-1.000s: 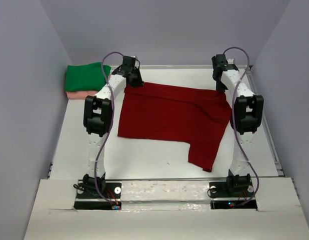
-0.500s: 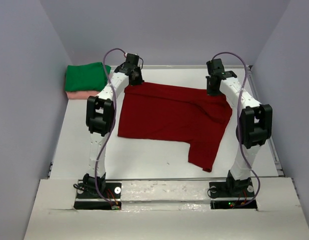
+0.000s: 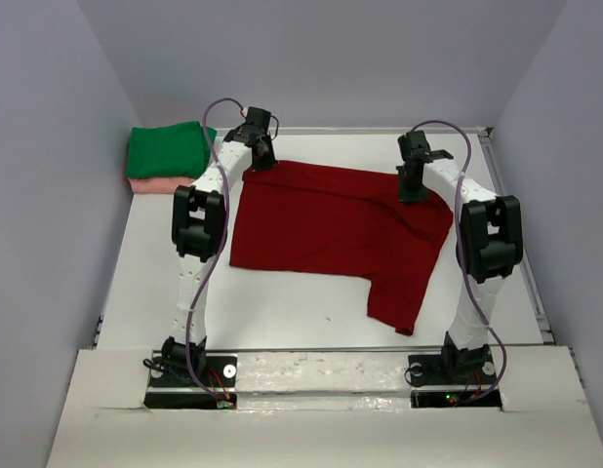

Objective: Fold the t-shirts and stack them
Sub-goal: Flatten the tshirt out

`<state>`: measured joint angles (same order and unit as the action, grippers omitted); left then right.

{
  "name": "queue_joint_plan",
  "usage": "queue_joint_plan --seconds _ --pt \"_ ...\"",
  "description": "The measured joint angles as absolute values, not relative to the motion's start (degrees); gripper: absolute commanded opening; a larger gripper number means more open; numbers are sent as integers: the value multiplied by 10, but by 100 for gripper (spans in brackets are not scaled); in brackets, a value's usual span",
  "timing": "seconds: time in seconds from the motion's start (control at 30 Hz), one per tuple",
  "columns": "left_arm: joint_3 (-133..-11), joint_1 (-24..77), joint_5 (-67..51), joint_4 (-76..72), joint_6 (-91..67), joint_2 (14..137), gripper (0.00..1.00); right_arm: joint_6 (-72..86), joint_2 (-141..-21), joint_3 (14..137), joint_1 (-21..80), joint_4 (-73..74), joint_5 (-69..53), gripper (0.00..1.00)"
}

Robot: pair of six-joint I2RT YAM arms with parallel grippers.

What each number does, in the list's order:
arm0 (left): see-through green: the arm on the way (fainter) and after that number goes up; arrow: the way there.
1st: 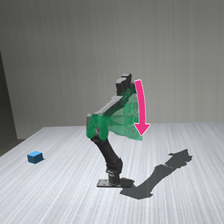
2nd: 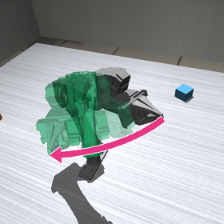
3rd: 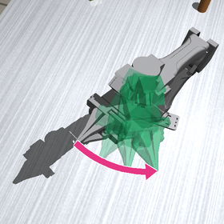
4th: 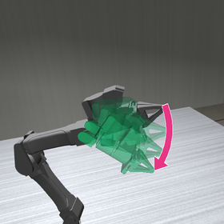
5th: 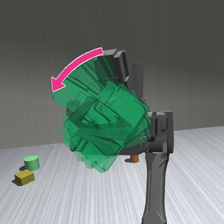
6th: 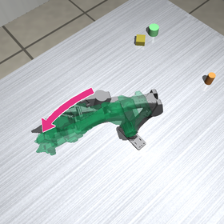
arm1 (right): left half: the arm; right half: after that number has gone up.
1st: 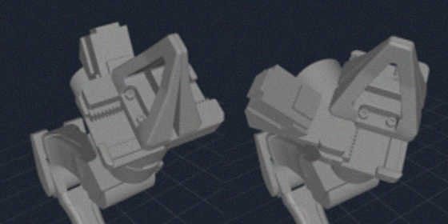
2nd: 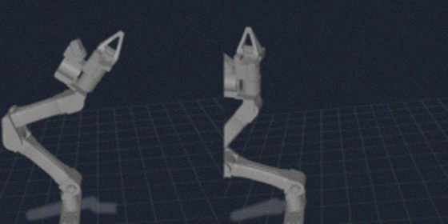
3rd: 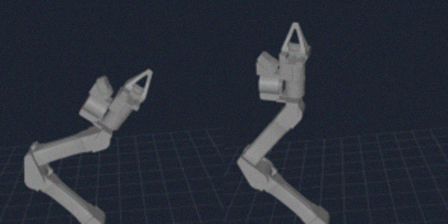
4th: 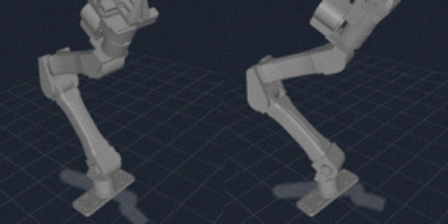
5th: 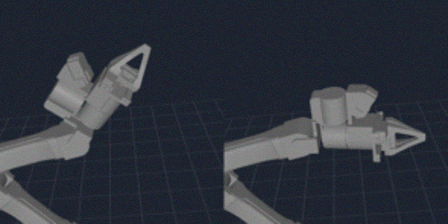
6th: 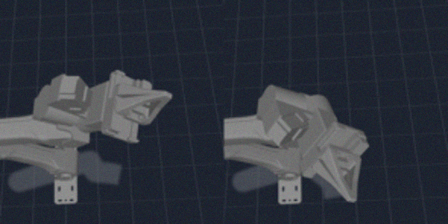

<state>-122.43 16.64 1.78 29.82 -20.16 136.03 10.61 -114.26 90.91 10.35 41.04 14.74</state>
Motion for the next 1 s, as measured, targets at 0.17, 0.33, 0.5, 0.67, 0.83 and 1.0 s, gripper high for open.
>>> queue_joint_plan --seconds 0.17,0.33,0.5,0.67,0.83,1.0 --pt "-1224 167 16 296 -202 1360 0 108 -1124 886 113 404 152 13" --pt "-1219 166 13 294 -204 1360 0 112 -1093 863 130 402 155 32" --pt "-1216 167 8 294 -205 1360 0 119 -1057 838 161 402 154 32" --pt "-1214 167 -1 293 -209 1360 0 126 -1041 805 175 394 142 29" --pt "-1207 167 -6 290 -211 1360 0 136 -1044 779 173 389 146 24" --pt "-1185 168 -1 286 -214 1359 0 156 -1058 777 173 390 199 0"
